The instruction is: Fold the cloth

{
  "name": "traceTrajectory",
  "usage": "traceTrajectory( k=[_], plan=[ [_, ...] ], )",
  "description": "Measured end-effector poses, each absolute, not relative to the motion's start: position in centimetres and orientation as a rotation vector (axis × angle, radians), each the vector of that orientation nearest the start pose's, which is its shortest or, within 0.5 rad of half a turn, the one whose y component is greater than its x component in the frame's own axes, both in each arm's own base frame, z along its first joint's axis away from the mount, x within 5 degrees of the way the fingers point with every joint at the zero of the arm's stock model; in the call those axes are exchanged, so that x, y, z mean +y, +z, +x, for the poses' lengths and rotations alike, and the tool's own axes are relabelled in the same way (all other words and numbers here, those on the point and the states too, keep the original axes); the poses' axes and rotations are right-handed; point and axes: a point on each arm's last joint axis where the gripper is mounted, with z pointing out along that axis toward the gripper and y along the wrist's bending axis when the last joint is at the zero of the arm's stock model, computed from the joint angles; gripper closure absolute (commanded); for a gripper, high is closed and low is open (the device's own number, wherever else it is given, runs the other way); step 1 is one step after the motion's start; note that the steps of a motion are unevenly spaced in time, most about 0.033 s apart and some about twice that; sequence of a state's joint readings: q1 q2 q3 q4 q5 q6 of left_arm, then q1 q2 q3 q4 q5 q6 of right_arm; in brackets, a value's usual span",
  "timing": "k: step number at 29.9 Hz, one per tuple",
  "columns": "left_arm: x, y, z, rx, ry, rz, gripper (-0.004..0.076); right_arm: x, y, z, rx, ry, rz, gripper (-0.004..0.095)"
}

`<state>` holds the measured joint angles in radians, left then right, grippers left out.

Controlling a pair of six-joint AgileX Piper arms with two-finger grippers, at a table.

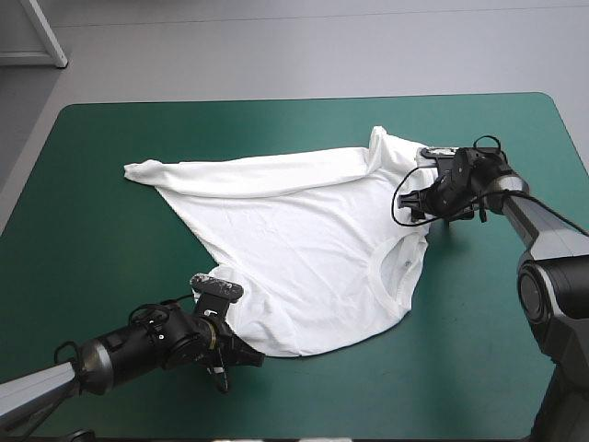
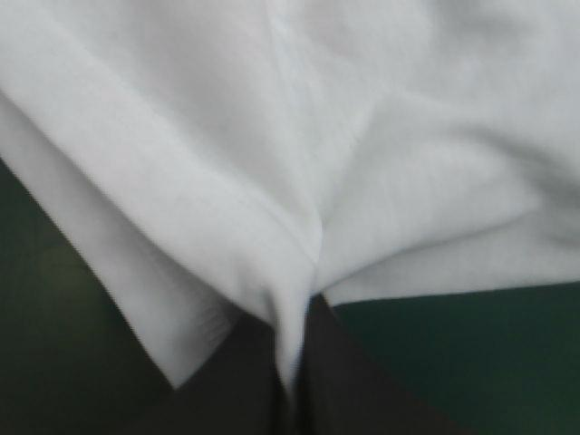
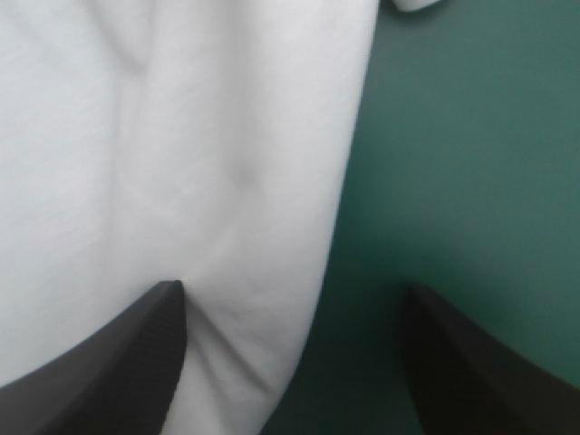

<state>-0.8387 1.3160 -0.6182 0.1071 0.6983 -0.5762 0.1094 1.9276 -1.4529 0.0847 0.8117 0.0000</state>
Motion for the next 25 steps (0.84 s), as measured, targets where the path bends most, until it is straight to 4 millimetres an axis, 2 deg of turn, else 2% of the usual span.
traceTrajectory(
  k=[5, 12, 15, 18, 20, 25],
  plan=[
    [-15.0, 19.2, 14.4, 2.844, -0.157, 0.484, 0.0733, 5.0, 21.3, 40.8, 2.763, 0.122, -0.091, 0.0932],
    [-15.1, 19.5, 14.5, 2.842, -0.151, 0.485, 0.0733, 5.2, 22.1, 40.4, 2.747, 0.147, -0.095, 0.0927],
    [-15.5, 20.3, 15.0, 2.850, -0.118, 0.489, 0.0733, 5.3, 24.6, 39.4, 2.700, 0.152, -0.105, 0.0926],
    [-16.0, 21.7, 15.8, 2.835, -0.055, 0.498, 0.0733, 5.1, 29.3, 37.6, 2.586, 0.163, -0.103, 0.0926],
    [-16.4, 24.3, 16.8, 2.762, -0.040, 0.498, 0.0733, 5.0, 32.0, 36.2, 2.518, 0.174, -0.103, 0.0926],
    [-16.2, 33.8, 18.3, 2.500, 0.001, 0.542, 0.0733, 4.5, 38.5, 31.8, 2.361, 0.184, -0.108, 0.0926]
  ],
)
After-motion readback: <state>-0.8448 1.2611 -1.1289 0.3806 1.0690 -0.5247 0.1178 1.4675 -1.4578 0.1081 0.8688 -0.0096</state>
